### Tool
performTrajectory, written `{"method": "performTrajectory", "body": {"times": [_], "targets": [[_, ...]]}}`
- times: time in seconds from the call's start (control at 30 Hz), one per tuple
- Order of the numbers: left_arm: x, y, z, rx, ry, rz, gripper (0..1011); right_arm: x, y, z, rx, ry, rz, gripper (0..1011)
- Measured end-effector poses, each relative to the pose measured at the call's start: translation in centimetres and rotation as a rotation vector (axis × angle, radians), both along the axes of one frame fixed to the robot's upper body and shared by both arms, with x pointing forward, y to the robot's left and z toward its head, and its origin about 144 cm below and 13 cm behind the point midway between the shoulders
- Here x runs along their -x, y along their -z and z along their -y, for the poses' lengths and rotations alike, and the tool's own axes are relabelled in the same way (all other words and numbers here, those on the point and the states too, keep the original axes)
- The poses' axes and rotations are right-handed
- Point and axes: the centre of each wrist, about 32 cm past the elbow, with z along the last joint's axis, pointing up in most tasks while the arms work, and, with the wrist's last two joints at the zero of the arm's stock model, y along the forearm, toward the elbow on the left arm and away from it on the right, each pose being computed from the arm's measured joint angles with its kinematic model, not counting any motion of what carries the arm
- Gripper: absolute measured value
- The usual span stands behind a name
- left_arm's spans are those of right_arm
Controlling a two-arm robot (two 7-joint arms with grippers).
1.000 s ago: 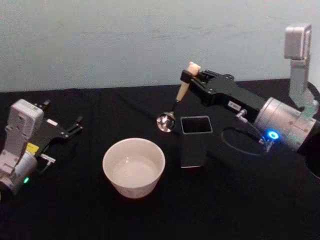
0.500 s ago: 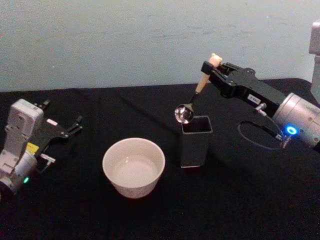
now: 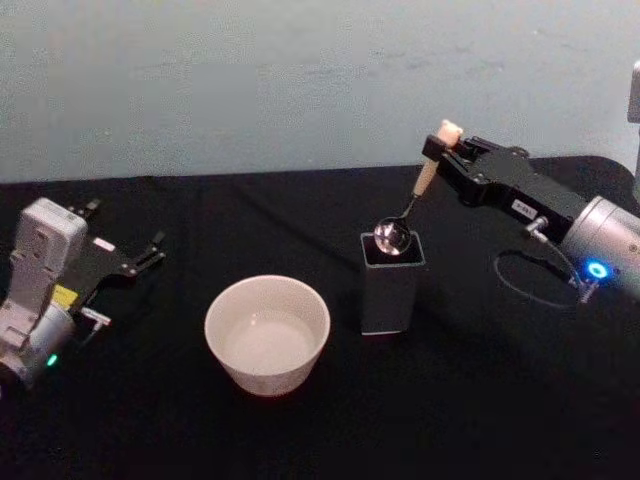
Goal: Pick up the stirring spoon with one hand, stir inside the cup, then place it back in its original position.
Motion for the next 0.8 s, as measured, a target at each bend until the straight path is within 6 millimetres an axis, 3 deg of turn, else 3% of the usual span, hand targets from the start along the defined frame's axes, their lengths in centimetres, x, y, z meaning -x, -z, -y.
{"method": "performTrajectory", "body": {"times": [0.8], "targets": [[0.0, 0.0, 0.0, 0.0, 0.0, 0.0, 1001, 0.1, 3.4, -0.6, 0.163, -0.026, -0.034, 213]]}}
